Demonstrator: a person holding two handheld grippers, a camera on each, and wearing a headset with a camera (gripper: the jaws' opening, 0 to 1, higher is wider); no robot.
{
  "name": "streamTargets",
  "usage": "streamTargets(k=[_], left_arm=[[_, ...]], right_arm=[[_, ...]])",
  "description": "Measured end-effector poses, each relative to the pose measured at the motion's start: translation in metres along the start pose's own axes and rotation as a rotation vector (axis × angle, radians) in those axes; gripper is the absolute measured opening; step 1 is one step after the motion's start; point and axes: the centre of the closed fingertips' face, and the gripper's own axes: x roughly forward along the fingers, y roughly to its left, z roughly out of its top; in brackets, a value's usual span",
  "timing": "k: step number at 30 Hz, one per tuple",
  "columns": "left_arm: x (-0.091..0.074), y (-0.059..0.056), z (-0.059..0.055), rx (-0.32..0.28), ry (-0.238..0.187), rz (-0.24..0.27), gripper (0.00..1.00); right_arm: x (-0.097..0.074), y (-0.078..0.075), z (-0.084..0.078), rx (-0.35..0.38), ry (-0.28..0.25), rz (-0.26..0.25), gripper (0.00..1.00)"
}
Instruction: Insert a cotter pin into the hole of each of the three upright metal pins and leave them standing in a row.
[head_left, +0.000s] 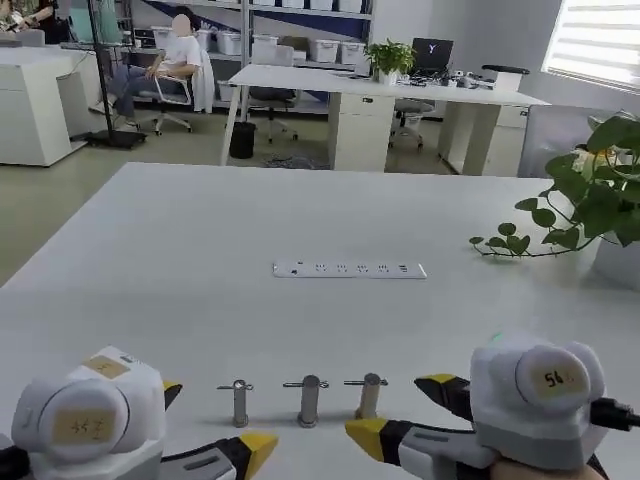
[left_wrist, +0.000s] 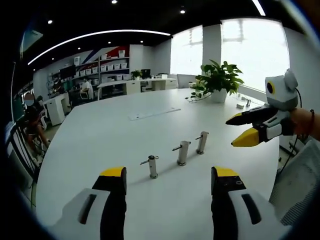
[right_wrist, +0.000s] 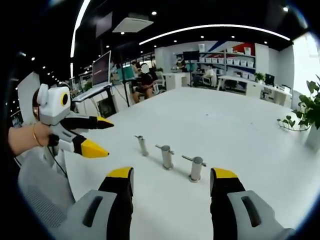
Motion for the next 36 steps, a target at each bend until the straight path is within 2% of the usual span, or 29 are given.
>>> streamTargets(k=[11,21,30,36], left_arm=[[-0.0062,0.0003,-0.0034,0.003,0.005,0.012,0.67],[-0.0064,0.0017,0.0015,0.001,-0.008,0.018,0.66],[-0.0060,0.0037,0.0002,0.010,-0.001,0.025,0.65],[-0.0021,0.0038,-0.0012,0.021,-0.006,0.021,0.64]], right_arm=[[-0.0050,0.0002,-0.0020,0.013,-0.005,-0.008,0.59],[-0.0043,0.0037,-0.0025,0.010,-0.017,-0.006,0.59],[-0.0040,0.0044,-0.0023,0.018,-0.023,-0.008,0.59],[0.0010,0.0084,-0.0064,-0.041,-0.014,0.010,0.59]])
